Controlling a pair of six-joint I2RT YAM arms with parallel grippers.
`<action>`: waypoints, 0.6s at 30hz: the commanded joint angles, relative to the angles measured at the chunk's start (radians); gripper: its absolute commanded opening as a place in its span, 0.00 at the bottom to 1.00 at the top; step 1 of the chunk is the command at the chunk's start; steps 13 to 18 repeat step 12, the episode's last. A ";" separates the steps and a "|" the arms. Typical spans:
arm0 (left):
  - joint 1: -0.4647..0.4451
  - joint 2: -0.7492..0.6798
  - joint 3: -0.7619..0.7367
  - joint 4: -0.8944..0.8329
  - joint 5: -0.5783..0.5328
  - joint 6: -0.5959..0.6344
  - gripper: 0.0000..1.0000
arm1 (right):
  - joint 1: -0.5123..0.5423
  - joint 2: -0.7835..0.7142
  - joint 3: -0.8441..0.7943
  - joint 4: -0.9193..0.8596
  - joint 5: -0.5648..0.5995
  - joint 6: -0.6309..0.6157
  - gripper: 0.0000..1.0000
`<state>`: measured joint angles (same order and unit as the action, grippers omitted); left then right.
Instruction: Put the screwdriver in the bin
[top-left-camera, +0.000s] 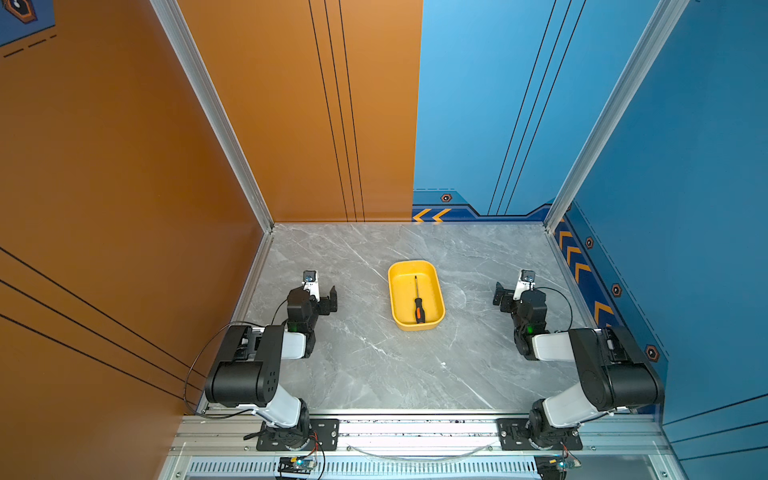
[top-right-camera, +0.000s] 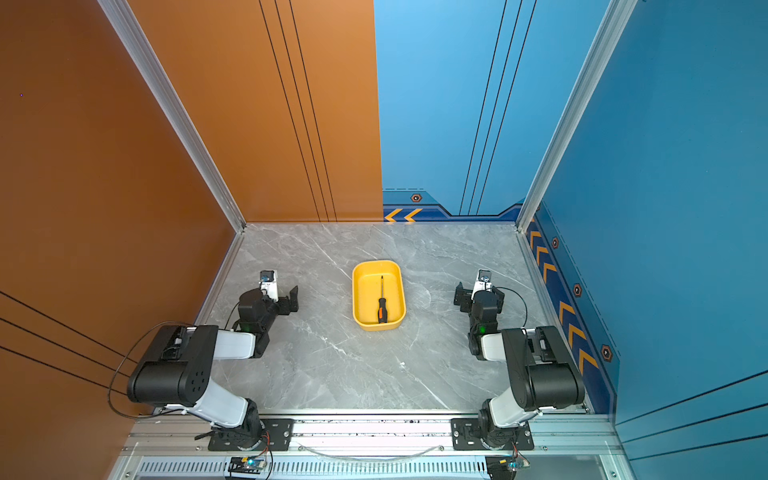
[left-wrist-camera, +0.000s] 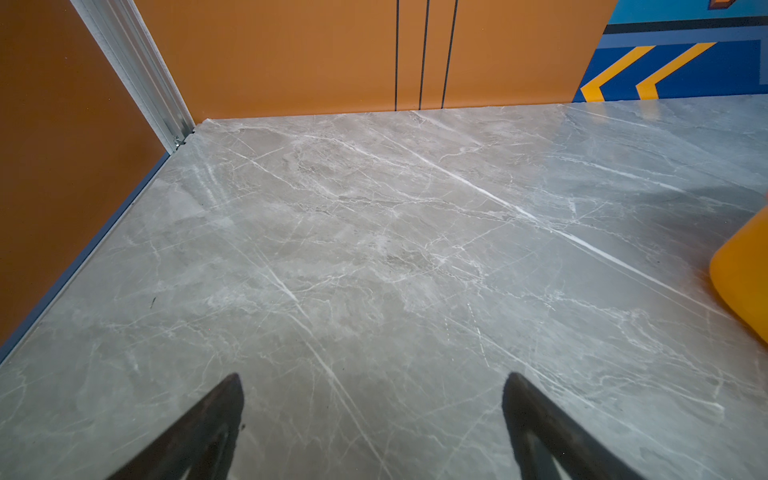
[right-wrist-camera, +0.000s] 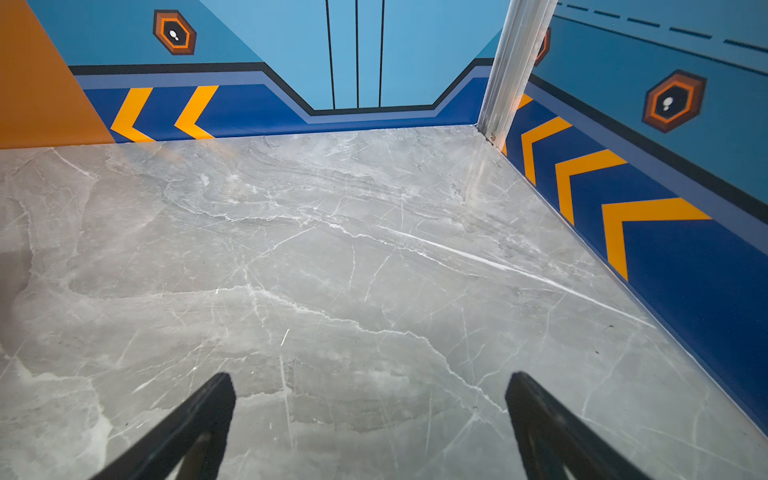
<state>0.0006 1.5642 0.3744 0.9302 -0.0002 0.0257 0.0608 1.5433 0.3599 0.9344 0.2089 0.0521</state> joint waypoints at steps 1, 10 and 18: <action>-0.007 -0.003 0.004 -0.008 -0.029 -0.007 0.98 | 0.004 0.005 -0.002 0.007 0.026 0.001 1.00; -0.009 -0.002 0.003 -0.008 -0.027 -0.005 0.98 | -0.013 0.005 0.007 -0.012 -0.008 0.012 1.00; -0.008 -0.003 0.005 -0.007 -0.027 -0.003 0.98 | -0.013 0.005 0.007 -0.012 -0.008 0.011 1.00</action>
